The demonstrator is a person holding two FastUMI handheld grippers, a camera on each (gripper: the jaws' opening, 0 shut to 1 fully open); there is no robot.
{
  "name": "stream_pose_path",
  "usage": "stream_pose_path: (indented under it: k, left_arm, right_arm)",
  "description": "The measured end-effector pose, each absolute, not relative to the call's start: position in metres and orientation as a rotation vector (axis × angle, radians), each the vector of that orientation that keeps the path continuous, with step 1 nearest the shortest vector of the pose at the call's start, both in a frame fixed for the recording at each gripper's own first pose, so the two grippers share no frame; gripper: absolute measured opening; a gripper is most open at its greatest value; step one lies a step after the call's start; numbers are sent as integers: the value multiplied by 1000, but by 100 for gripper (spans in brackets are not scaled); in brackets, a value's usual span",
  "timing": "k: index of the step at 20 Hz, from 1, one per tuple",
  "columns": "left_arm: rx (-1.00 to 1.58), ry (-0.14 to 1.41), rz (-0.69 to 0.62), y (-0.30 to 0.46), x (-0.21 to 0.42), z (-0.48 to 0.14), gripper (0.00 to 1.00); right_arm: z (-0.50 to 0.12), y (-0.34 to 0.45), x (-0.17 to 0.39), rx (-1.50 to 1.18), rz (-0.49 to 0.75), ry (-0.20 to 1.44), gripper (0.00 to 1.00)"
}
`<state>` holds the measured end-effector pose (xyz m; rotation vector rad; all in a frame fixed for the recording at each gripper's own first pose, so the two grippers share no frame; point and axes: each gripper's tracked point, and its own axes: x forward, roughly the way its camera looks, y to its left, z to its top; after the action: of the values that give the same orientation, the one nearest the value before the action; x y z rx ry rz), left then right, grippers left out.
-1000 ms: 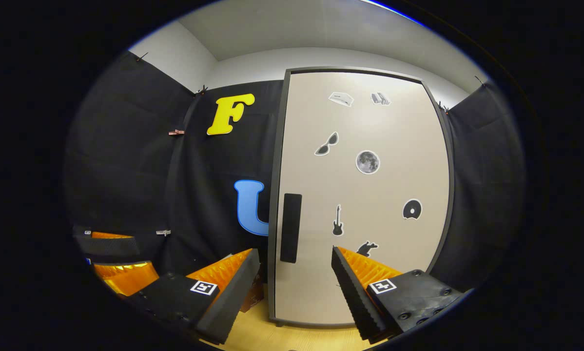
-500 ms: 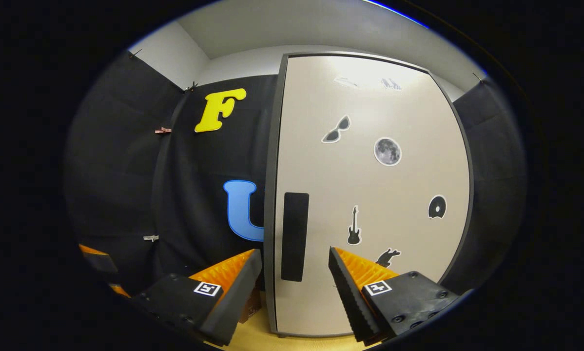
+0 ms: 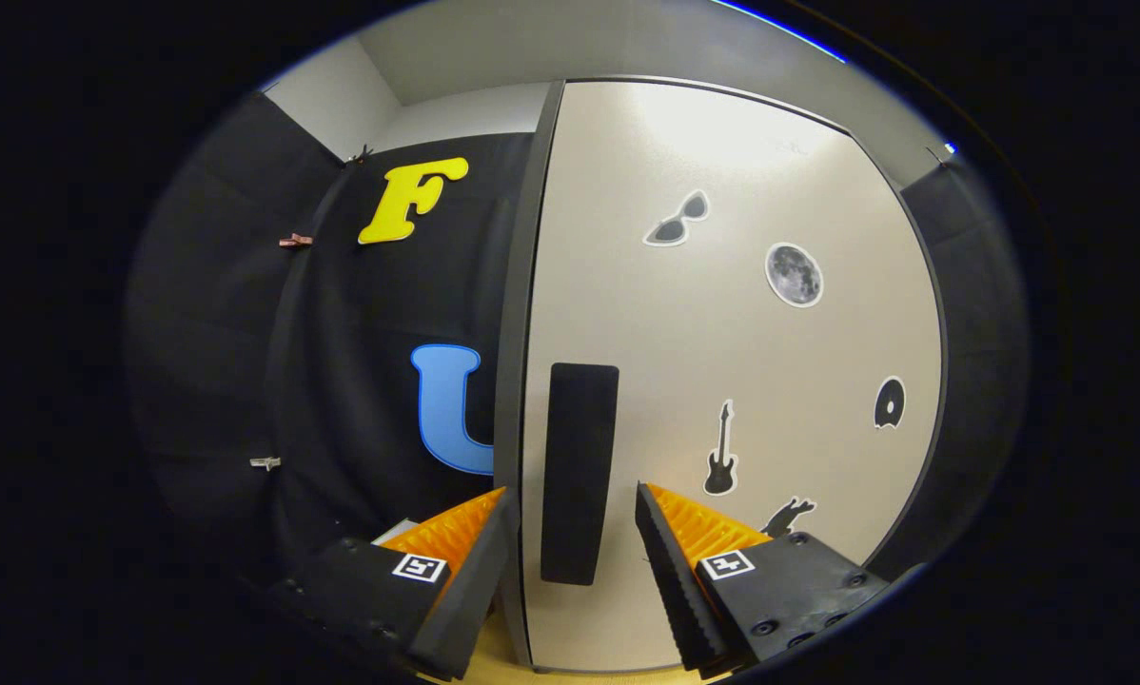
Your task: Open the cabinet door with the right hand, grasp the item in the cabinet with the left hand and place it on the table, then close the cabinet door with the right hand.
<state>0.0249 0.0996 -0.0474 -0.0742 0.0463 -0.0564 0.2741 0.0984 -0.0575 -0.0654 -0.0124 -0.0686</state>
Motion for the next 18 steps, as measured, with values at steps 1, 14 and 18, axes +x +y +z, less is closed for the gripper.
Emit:
stream_pose_path:
  k: [1, 14, 18]
  left_arm:
    - [-83, 51, -59, 101, 25, -49, 94]
    - [-89, 67, 7, 129, 3, -52, 94]
    - [-76, 68, 0, 118, -7, -50, 94]
  right_arm:
    - [-57, 101, 275, -61, -60, -22, 66]
    - [-59, 103, 273, -12, -84, -4, 19]
    - [-58, 104, 264, -8, -55, 7, 19]
